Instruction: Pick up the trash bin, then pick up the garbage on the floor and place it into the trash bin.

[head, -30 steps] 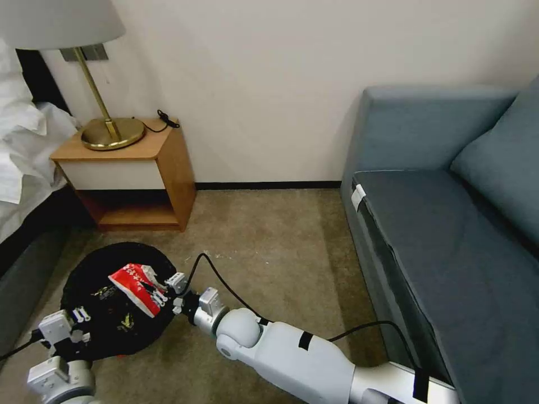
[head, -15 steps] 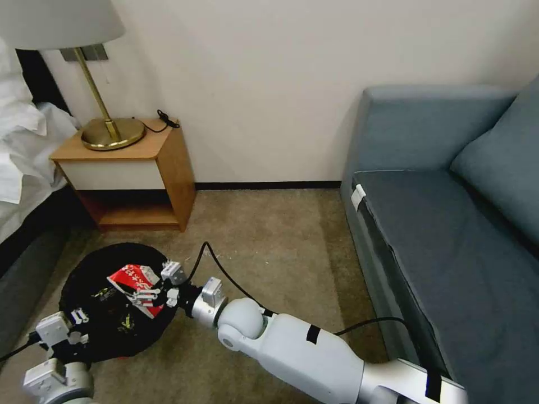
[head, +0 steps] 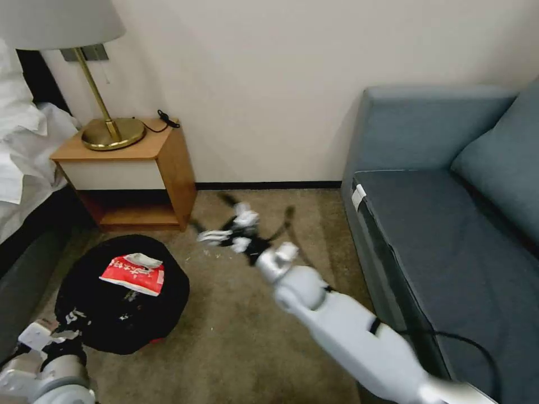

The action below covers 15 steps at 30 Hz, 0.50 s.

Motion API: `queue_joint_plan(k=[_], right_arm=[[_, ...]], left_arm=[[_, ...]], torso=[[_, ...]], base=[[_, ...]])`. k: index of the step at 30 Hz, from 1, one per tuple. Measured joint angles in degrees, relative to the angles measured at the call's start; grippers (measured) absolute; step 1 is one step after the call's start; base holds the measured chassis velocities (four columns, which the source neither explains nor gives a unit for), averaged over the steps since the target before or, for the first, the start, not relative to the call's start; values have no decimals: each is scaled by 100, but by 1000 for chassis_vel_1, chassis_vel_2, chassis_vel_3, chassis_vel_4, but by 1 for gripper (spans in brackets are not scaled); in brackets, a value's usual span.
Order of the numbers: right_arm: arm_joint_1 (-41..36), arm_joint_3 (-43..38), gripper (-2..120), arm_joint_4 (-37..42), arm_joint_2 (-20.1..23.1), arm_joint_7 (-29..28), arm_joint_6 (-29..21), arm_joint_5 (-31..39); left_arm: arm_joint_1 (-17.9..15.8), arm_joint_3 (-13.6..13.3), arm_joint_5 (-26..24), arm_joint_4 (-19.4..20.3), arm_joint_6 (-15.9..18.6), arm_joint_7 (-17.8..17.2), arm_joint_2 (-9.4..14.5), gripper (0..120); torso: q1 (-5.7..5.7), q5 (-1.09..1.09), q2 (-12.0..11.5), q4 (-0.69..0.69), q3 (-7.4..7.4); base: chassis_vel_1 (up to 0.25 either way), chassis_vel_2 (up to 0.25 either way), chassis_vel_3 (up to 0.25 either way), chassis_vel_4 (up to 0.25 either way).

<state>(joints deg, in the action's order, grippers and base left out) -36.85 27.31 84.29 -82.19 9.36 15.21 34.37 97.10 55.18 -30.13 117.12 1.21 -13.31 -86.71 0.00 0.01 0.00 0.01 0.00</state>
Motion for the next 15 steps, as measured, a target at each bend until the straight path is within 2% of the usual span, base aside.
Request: queue_joint_plan(k=[1, 2, 5, 6, 9, 10, 12, 14, 15], right_arm=[[-49, -170, 100, 123, 125, -4, 68, -107], [-49, -170, 100, 123, 125, -4, 68, -107], [-398, -777, 100, 585, 587, -204, 246, -646], [-398, -777, 100, 585, 587, -204, 246, -646], [-1113, -1548, 100, 1270, 1092, -551, 101, -1136], [-1113, -1548, 100, 1270, 1092, -551, 101, -1136], [-1709, -2200, 100, 1703, 1263, -649, -26, -1293], [-2123, -2716, 100, 1985, 1275, -690, -75, -1394], [-2123, -2716, 100, 1985, 1275, -690, -75, -1394]], left_arm=[[-19, 11, -380, 43, 109, -119, 22, 6], [-19, 11, -380, 43, 109, -119, 22, 6], [-113, 98, -1760, 165, 523, -611, 84, 6], [-113, 98, -1760, 165, 523, -611, 84, 6], [-219, 182, -2723, 177, 626, -1065, 141, 6], [-219, 182, -2723, 177, 626, -1065, 141, 6], [-275, 202, -3206, 145, 753, -1406, 175, 6], [-300, 203, -3465, 91, 816, -1630, 197, 6], [-300, 203, -3465, 91, 816, -1630, 197, 6]], torso=[[0, 0, 0, -1, 0], [0, 0, 0, -1, 0], [0, 1, 0, -2, 0], [0, 1, 0, -2, 0], [0, 2, 0, -3, 0], [0, 2, 0, -3, 0], [0, 2, 0, -3, 0], [0, 2, 0, -3, 0], [0, 2, 0, -3, 0]], base=[[0, 0, 0, 0], [0, 0, 0, 0], [0, 0, 0, 0], [0, 0, 0, 0], [0, 0, 0, 0], [0, 0, 0, 0], [0, 0, 0, 0], [0, 0, 0, 0], [0, 0, 0, 0]])
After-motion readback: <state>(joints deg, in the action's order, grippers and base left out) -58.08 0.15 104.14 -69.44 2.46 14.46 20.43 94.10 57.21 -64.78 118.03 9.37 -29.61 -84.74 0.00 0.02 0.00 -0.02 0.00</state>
